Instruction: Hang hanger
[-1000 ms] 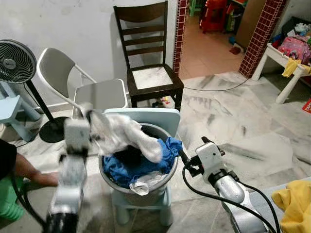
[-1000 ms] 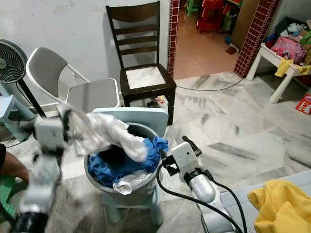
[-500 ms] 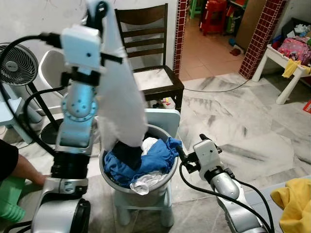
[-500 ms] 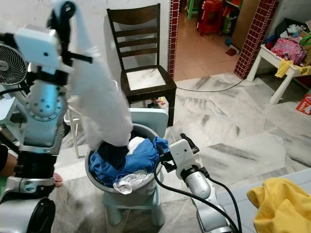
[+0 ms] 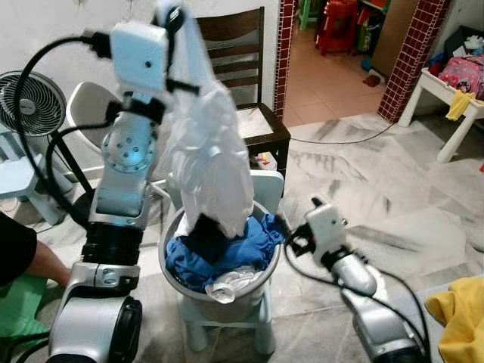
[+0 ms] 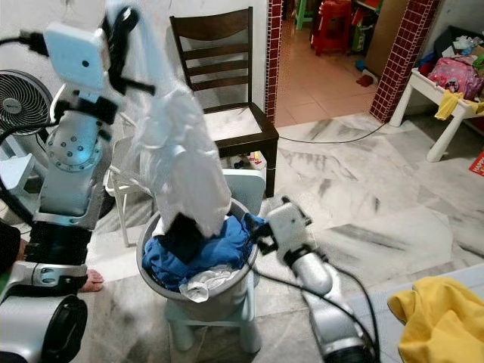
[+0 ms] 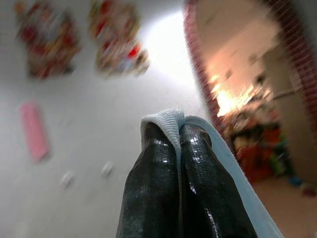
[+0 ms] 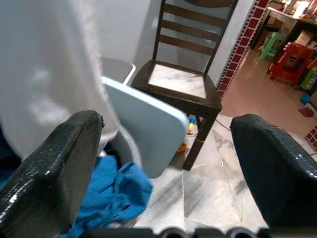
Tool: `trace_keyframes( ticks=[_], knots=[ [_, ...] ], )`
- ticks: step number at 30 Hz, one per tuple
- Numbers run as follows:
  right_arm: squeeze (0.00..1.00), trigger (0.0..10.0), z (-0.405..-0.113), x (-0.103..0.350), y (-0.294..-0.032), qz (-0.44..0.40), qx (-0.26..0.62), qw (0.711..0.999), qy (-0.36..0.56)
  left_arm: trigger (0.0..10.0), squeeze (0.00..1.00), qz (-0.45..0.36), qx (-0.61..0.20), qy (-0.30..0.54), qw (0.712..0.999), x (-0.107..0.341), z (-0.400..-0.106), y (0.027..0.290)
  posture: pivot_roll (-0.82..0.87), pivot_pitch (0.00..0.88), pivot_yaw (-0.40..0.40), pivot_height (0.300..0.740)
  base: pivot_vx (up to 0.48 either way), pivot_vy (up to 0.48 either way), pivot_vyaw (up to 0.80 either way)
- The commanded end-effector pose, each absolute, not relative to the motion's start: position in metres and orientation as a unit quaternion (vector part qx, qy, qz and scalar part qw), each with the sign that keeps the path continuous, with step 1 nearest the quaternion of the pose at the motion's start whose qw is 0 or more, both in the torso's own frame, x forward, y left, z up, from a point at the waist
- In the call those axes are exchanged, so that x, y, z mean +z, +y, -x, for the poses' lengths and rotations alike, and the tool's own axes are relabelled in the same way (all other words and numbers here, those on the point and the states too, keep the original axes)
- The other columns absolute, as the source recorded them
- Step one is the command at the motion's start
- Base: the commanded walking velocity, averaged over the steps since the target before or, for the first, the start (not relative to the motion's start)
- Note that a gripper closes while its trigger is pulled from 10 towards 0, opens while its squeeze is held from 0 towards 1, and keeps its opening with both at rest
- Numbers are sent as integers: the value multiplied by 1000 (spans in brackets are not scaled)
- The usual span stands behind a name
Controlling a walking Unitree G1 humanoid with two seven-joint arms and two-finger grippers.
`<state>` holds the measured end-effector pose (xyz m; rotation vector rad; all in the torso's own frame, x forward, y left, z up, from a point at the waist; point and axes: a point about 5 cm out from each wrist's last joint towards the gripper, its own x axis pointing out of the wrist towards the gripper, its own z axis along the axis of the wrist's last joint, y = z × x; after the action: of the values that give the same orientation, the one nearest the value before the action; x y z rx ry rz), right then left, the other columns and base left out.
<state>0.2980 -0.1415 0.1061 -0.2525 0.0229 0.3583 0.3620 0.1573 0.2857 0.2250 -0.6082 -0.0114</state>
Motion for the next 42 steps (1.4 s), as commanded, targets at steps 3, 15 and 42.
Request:
trace_keyframes(
  ticks=[3,15,42],
  knots=[
    [0,10000,-304,130,-135,114,225,968,-10,0,0,-100,62,-239,964,263,-369,187,-95,0,77,740,0,0,0],
    [0,10000,-280,144,-110,112,406,907,15,0,0,-26,54,-171,983,240,-389,193,-113,0,86,740,0,0,0],
    [0,10000,-283,112,-142,90,181,979,37,0,0,-49,-252,6,966,112,-277,117,-76,0,85,740,0,0,-82]
  ],
)
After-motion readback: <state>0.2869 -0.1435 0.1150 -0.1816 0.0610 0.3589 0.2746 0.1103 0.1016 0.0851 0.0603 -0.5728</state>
